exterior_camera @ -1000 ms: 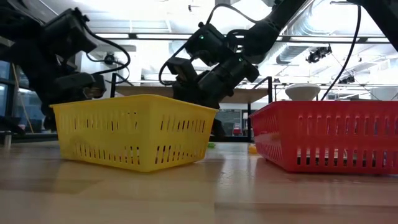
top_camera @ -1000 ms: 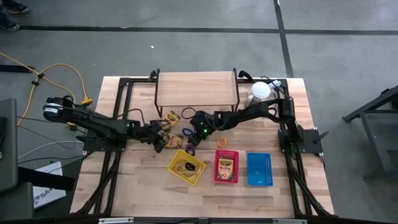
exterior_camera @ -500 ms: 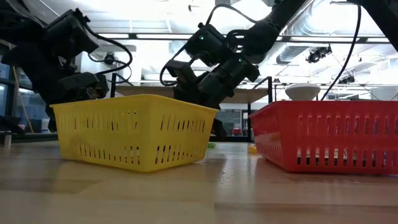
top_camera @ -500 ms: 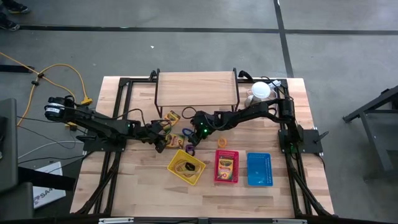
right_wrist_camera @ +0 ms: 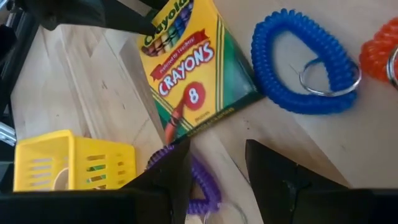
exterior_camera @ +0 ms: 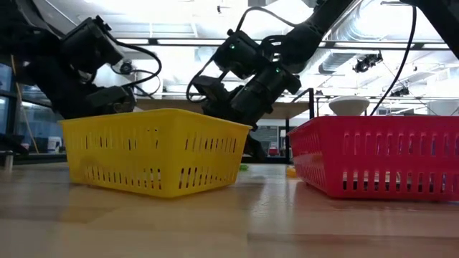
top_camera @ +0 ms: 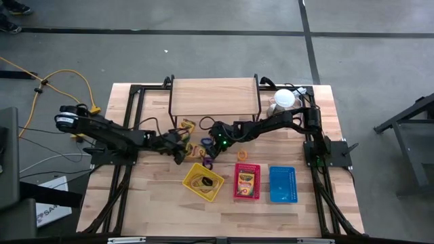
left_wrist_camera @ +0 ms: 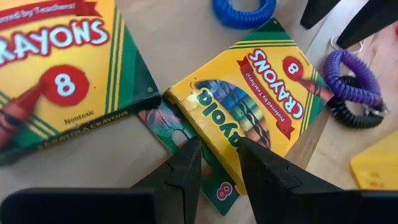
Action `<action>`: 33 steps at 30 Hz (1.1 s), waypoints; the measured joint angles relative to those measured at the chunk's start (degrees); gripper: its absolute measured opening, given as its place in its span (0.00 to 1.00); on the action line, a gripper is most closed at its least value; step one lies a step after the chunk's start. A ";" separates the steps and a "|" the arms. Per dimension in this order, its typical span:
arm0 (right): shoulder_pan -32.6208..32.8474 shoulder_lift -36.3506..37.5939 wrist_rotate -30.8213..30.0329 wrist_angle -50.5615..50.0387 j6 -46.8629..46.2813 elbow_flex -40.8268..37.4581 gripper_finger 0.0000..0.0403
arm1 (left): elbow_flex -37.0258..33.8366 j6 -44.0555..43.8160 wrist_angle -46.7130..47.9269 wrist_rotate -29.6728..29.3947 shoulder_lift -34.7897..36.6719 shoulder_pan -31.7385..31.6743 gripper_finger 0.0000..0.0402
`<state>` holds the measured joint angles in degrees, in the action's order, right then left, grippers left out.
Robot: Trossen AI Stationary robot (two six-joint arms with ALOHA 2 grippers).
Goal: Pick & Place Office Desk Supplies
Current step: Put the bottom crayon box into the red bin
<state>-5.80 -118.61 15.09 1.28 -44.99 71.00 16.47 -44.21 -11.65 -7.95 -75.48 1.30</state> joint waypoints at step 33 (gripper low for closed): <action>-0.18 0.15 -1.46 -3.59 -2.80 0.07 0.35 | 0.00 3.93 -13.29 2.08 -5.91 -0.20 0.26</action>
<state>-5.99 -118.45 13.64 -2.31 -47.79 71.07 16.47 -40.29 -24.95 -5.87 -81.38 1.10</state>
